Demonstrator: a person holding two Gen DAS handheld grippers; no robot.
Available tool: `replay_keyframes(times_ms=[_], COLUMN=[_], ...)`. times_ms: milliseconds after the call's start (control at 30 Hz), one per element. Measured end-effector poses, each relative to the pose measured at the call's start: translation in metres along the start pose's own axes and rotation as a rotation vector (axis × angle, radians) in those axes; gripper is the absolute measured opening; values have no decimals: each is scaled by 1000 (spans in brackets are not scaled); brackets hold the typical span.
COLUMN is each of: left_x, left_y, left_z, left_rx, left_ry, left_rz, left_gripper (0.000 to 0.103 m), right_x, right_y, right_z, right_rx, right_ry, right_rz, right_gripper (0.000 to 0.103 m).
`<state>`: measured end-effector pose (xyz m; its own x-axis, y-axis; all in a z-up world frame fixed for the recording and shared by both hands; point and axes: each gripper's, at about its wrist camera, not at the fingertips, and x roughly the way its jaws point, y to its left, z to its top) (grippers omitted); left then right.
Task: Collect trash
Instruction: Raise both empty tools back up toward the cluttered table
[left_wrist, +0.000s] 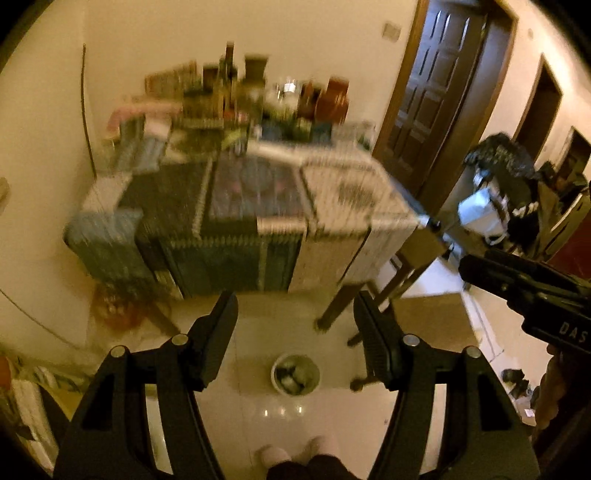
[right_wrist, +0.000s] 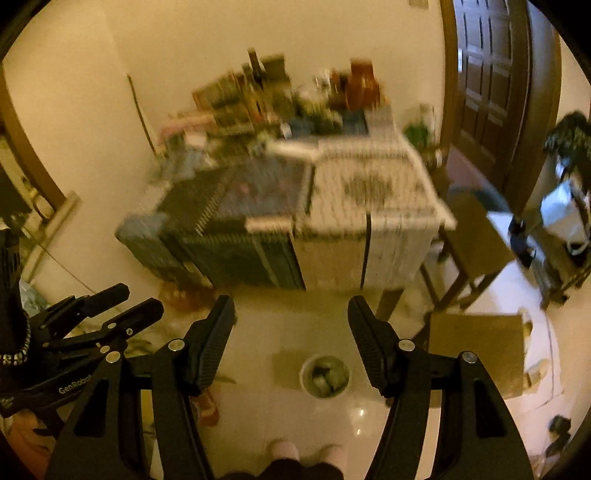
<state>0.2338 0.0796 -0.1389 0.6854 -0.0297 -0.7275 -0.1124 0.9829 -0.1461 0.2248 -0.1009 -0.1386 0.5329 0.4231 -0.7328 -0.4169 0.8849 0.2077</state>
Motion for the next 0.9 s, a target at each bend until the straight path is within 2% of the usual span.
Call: replay_keyframes(times_ms=[133, 200, 333, 400, 433, 467, 533, 600, 900], left_x=[-52, -75, -107, -117, -121, -123, -127, -126, -96], left_y=[-2, -3, 0, 1, 2, 3, 6, 8, 6], left_z=[20, 28, 40, 46, 47, 51, 55, 63, 95], left_rx=[14, 21, 44, 51, 50, 46, 38, 36, 37], left_ry=[-102, -154, -235, -266, -275, -288, -307, -319, -338], left_rz=[-15, -21, -31, -20, -19, -18, -14, -12, 17], left_gripper=[64, 64, 65, 71, 79, 89, 93, 94, 94], right_x=[-48, -64, -89, -96, -98, -99, -103, -104, -84], right_y=[27, 37, 52, 58, 60, 60, 60, 60, 46], right_z=[14, 21, 28, 34, 36, 38, 42, 46, 72], right_rx=[-38, -50, -77, -90, -92, -94, -93, -91, -93], right_ry=[-117, -160, -260, -297, -312, -328, -350, -365, -385], right_rz=[-29, -38, -54, -66, -73, -82, -97, -108, -99], right_gripper=[61, 69, 73, 82, 84, 88, 91, 95, 96])
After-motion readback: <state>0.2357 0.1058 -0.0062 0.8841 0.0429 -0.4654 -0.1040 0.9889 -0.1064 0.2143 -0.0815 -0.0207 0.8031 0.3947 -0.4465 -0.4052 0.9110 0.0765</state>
